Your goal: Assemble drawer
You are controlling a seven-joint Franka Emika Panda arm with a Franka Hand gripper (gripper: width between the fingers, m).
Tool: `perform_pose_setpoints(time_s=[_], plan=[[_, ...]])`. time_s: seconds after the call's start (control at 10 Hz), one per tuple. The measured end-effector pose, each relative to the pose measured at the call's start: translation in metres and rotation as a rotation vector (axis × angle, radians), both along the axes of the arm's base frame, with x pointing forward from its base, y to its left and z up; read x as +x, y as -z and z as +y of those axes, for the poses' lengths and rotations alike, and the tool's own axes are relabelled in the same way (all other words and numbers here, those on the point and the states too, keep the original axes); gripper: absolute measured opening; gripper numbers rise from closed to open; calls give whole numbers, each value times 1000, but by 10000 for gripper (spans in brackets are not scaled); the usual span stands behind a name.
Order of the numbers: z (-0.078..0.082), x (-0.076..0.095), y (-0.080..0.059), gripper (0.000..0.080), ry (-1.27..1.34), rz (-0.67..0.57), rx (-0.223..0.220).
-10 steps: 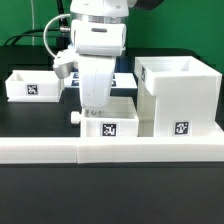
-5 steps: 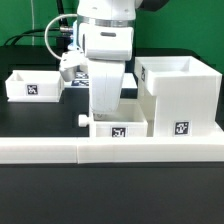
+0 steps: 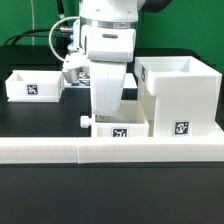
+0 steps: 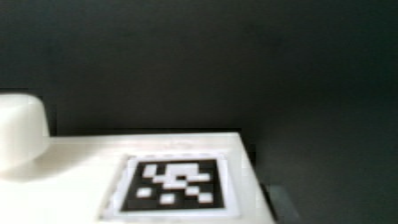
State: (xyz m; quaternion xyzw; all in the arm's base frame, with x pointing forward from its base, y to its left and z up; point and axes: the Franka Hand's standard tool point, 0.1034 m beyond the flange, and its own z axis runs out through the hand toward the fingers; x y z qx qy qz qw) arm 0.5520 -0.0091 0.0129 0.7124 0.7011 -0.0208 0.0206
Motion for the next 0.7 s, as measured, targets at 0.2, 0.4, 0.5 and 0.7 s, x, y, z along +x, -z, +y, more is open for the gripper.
perform_pose_setpoints(time_s=[0.2, 0.4, 0.5, 0.7], plan=[[4, 0, 1, 42, 0, -17, 5], [3, 0, 1, 42, 2, -18, 5], [3, 0, 1, 42, 1, -17, 5], [6, -1, 2, 42, 1, -11, 4]])
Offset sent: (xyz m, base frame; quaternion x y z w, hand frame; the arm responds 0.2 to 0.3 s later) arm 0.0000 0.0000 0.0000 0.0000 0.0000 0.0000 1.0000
